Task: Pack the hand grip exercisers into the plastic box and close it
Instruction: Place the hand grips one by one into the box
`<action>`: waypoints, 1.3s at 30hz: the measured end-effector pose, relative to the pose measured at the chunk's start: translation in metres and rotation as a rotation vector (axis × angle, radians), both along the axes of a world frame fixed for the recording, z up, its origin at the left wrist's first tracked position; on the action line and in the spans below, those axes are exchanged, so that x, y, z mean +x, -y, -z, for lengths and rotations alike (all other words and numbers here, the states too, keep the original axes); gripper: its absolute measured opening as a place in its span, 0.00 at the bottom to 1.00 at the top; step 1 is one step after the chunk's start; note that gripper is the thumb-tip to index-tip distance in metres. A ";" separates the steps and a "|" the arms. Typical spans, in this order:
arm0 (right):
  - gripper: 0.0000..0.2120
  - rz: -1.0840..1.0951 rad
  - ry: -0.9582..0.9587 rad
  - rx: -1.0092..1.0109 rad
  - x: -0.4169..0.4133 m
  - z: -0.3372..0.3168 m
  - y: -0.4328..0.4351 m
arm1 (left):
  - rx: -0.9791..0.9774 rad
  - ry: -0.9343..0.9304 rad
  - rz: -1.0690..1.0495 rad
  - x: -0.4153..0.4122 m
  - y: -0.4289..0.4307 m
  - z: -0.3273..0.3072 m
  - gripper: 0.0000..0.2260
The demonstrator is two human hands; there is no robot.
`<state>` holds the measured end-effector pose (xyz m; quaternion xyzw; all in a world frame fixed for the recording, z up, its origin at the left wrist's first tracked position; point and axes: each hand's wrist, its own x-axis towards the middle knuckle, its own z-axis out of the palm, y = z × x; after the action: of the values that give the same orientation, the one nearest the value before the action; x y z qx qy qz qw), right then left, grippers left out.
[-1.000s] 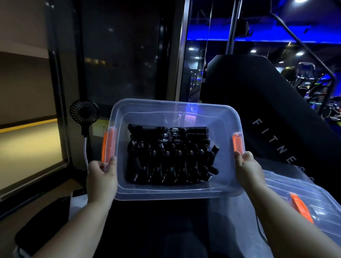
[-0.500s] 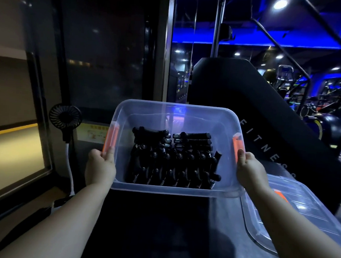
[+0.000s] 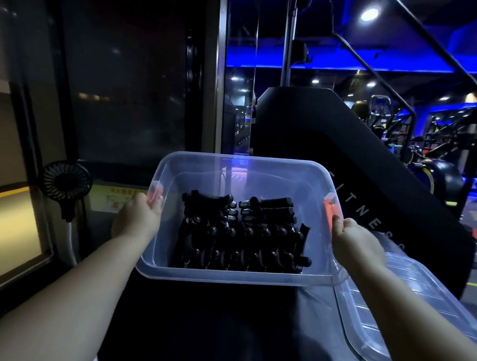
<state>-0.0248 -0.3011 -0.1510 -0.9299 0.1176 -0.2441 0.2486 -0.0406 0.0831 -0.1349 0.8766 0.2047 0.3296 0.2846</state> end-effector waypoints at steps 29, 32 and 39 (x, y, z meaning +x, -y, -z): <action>0.24 -0.152 -0.194 0.072 0.152 -0.040 -0.002 | -0.086 -0.288 0.072 0.108 -0.029 -0.018 0.25; 0.24 -0.156 -0.243 0.089 0.150 -0.045 -0.007 | -0.016 -0.359 0.026 0.108 -0.027 -0.020 0.26; 0.24 -0.103 -0.389 0.102 0.156 -0.055 -0.015 | -0.029 -0.495 0.008 0.113 -0.023 -0.030 0.24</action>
<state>0.1309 -0.2862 -0.0962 -0.9505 0.1281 -0.0407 0.2802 0.0728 0.1058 -0.1053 0.9272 0.2694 0.1008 0.2399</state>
